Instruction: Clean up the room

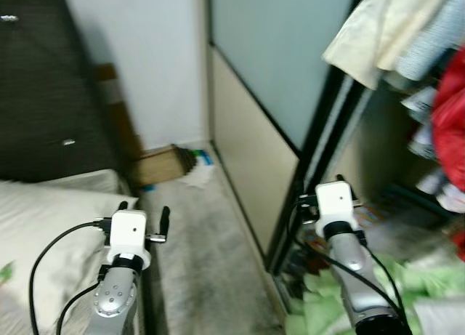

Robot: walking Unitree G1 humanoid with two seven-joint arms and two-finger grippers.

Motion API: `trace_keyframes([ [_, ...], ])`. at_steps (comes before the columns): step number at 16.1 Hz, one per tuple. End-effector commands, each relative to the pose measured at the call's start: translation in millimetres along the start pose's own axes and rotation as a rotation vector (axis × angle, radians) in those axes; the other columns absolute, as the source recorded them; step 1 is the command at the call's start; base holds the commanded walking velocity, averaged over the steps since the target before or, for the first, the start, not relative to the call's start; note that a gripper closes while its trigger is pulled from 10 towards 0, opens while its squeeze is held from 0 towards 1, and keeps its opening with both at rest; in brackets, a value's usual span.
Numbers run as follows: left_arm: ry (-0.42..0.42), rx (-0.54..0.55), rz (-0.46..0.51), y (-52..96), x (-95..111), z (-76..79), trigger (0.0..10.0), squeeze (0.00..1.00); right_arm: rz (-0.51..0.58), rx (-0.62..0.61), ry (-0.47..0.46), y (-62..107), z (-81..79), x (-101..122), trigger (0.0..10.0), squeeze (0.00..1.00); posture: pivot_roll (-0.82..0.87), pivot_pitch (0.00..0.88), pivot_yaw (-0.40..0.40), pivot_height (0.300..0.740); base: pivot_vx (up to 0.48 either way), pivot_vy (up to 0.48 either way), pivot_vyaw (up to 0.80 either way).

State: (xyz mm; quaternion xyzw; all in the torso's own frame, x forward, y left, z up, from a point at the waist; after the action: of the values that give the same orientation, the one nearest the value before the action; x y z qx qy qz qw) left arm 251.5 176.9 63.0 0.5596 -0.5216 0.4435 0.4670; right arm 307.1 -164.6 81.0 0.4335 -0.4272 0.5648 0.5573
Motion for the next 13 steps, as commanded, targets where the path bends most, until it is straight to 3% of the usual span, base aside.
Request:
trace_keyframes([
  [1,0.001,0.012,0.008,-0.6,3,-2.0,10.0,0.0,-0.015,-0.004,-0.001,1.7,1.7,-3,10.0,0.0,0.01,0.0,-0.021,0.74,0.0,0.0,0.8],
  [13,0.004,0.015,0.013,-0.2,6,2.4,10.0,0.0,0.017,0.035,0.003,-5.9,0.0,8,10.0,0.0,0.01,0.0,-0.043,0.74,0.0,0.0,0.8],
])
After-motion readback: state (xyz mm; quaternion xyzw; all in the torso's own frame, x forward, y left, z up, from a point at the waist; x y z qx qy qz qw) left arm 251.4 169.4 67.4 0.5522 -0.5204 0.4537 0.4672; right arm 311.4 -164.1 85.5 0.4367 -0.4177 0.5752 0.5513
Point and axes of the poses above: a point about 5 cm out from each wrist's last joint towards the gripper, its own y axis pointing back from the gripper into the wrist, its own x axis along the axis of the wrist's last joint, z = x × y, the point moved 1 cm from there along -y, pointing out of the wrist towards the gripper, and after that the axes turned 2 degrees about -y, right-handed, at the moved point
